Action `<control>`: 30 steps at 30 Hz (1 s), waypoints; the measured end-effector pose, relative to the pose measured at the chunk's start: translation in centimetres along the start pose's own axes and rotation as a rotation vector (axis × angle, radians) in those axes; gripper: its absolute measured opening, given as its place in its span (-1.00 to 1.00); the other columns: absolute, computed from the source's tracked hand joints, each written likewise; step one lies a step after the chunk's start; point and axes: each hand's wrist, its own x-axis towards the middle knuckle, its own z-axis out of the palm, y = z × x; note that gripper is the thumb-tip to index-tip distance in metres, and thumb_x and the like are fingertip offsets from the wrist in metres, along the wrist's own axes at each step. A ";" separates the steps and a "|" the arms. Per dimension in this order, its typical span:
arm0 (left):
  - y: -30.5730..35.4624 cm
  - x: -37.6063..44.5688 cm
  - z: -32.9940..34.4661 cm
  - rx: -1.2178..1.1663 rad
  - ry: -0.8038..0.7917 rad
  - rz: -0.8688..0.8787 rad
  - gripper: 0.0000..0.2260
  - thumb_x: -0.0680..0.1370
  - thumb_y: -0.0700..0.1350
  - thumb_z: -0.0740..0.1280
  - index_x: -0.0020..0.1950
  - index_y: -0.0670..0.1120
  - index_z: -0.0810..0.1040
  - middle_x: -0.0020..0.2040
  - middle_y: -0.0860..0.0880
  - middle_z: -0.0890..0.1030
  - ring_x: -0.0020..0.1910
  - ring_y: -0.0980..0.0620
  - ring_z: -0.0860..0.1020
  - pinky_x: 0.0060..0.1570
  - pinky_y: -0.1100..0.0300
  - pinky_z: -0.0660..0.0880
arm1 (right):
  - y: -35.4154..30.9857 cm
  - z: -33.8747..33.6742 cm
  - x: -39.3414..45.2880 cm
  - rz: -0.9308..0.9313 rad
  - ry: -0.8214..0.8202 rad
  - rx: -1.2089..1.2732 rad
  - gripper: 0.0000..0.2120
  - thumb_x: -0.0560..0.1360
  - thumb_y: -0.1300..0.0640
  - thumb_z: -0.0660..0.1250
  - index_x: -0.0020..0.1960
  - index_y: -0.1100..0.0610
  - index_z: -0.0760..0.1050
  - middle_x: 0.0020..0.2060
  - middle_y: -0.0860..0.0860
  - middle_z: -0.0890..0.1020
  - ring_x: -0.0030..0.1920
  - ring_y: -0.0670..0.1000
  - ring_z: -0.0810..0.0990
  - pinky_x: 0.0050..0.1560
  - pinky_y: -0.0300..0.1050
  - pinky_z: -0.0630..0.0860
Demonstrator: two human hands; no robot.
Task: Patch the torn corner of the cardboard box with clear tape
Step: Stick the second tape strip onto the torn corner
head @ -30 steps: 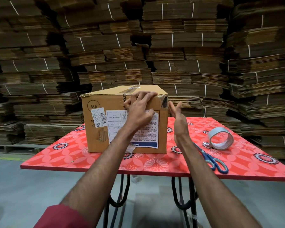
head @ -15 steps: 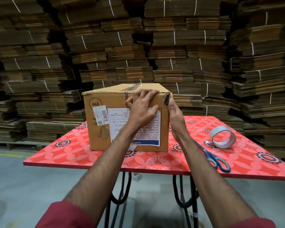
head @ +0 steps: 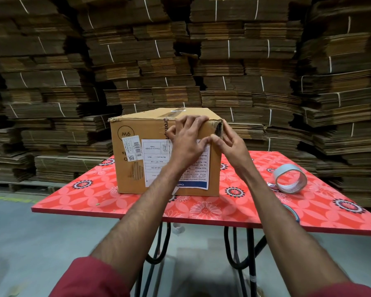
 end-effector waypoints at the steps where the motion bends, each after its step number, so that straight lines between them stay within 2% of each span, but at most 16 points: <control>1: 0.0 0.0 -0.1 -0.001 0.003 0.000 -0.52 0.50 0.14 0.37 0.41 0.16 0.41 0.36 0.15 0.43 0.41 0.06 0.23 0.16 -0.01 0.18 | -0.2 0.1 0.1 -0.009 0.027 -0.033 -0.29 0.57 0.07 0.46 0.62 0.04 0.23 0.41 -0.12 0.52 0.37 -0.25 0.50 0.34 -0.22 0.49; 3: 0.0 0.0 -0.2 0.000 0.003 -0.002 -0.52 0.50 0.14 0.38 0.41 0.16 0.42 0.36 0.16 0.43 0.40 0.07 0.22 0.13 0.03 0.15 | -0.5 0.0 0.4 -0.022 0.069 -0.079 -0.30 0.55 0.06 0.48 0.61 0.04 0.27 0.42 -0.10 0.52 0.36 -0.19 0.52 0.37 -0.15 0.50; 5: -0.1 0.0 -0.2 0.000 -0.005 0.002 -0.51 0.50 0.14 0.39 0.41 0.16 0.41 0.35 0.16 0.43 0.39 0.07 0.22 0.10 0.06 0.11 | -0.6 -0.5 0.6 -0.003 0.053 -0.050 -0.33 0.56 0.13 0.47 0.59 0.07 0.29 0.43 -0.01 0.53 0.38 -0.10 0.53 0.35 -0.07 0.53; 9: -0.2 0.0 -0.2 0.003 -0.018 0.014 -0.50 0.50 0.14 0.39 0.42 0.16 0.40 0.36 0.16 0.42 0.39 0.07 0.22 0.06 0.09 0.08 | -1.1 -1.8 0.7 0.058 -0.037 0.027 -0.42 0.59 0.26 0.39 0.57 0.08 0.33 0.27 -0.05 0.65 0.20 -0.13 0.63 0.09 -0.19 0.62; 10: -0.2 0.1 -0.2 0.001 -0.019 0.014 -0.50 0.50 0.14 0.39 0.42 0.16 0.40 0.36 0.15 0.42 0.39 0.06 0.22 0.06 0.09 0.08 | -1.2 -2.1 0.7 0.069 -0.056 0.032 -0.43 0.60 0.26 0.38 0.57 0.07 0.35 0.23 -0.09 0.67 0.17 -0.13 0.65 0.08 -0.15 0.63; 13: -0.3 0.1 -0.1 0.006 -0.014 0.011 -0.50 0.50 0.14 0.39 0.42 0.16 0.40 0.36 0.16 0.43 0.39 0.06 0.22 0.07 0.08 0.09 | -1.1 -2.6 0.7 0.097 -0.073 0.080 -0.47 0.60 0.24 0.38 0.54 0.03 0.40 0.20 -0.16 0.69 0.17 -0.04 0.65 0.23 0.15 0.57; 15: -0.4 0.1 0.0 0.000 -0.015 0.014 -0.50 0.50 0.14 0.39 0.43 0.16 0.39 0.36 0.16 0.42 0.39 0.06 0.23 0.08 0.07 0.10 | -1.0 -2.7 0.5 0.100 -0.069 0.101 -0.48 0.60 0.22 0.37 0.53 0.00 0.41 0.22 -0.16 0.68 0.18 -0.02 0.66 0.27 0.20 0.54; 18: -0.4 0.1 0.0 -0.012 -0.019 0.016 -0.49 0.50 0.14 0.39 0.43 0.16 0.39 0.37 0.15 0.42 0.40 0.05 0.23 0.10 0.06 0.12 | -0.9 -2.7 0.3 0.086 -0.088 0.102 -0.49 0.61 0.20 0.36 0.53 -0.01 0.40 0.24 -0.16 0.67 0.19 -0.03 0.67 0.25 0.13 0.58; 21: -0.5 0.0 0.1 -0.007 -0.014 0.020 -0.49 0.50 0.14 0.39 0.44 0.15 0.39 0.37 0.15 0.41 0.40 0.05 0.22 0.10 0.06 0.12 | -1.0 -2.2 0.0 0.014 -0.033 0.068 -0.51 0.64 0.19 0.32 0.56 0.04 0.37 0.26 -0.24 0.63 0.29 -0.06 0.62 0.26 -0.04 0.59; 23: -0.5 0.0 0.1 0.004 -0.012 0.030 -0.48 0.50 0.15 0.39 0.44 0.15 0.39 0.37 0.15 0.42 0.41 0.05 0.22 0.12 0.04 0.13 | -1.2 -1.5 0.1 -0.081 0.050 -0.039 -0.49 0.65 0.10 0.33 0.58 -0.02 0.33 0.39 -0.25 0.50 0.41 -0.10 0.52 0.36 -0.11 0.51; 25: -0.5 0.0 0.0 -0.009 -0.014 0.037 -0.49 0.50 0.13 0.39 0.44 0.14 0.40 0.37 0.14 0.42 0.41 0.05 0.22 0.14 0.01 0.15 | -1.3 -0.8 0.5 -0.168 0.082 -0.197 -0.49 0.64 0.00 0.33 0.57 -0.07 0.33 0.51 -0.15 0.41 0.48 -0.13 0.42 0.46 -0.14 0.39; 27: -0.5 0.0 -0.3 -0.011 -0.027 0.038 -0.49 0.50 0.12 0.39 0.44 0.14 0.40 0.37 0.15 0.42 0.41 0.06 0.22 0.15 -0.01 0.17 | -1.2 -0.4 0.8 -0.207 0.095 -0.304 -0.51 0.64 -0.02 0.33 0.55 -0.07 0.37 0.52 -0.09 0.42 0.50 -0.14 0.38 0.50 -0.14 0.34; 30: -0.9 0.1 -0.8 0.030 -0.063 0.060 -0.47 0.52 0.11 0.38 0.48 0.16 0.36 0.41 0.16 0.40 0.42 0.06 0.20 0.15 0.04 0.12 | -0.8 -0.8 0.9 -0.205 0.079 -0.295 -0.56 0.66 0.03 0.30 0.52 -0.11 0.41 0.49 -0.09 0.46 0.49 -0.13 0.41 0.49 0.01 0.38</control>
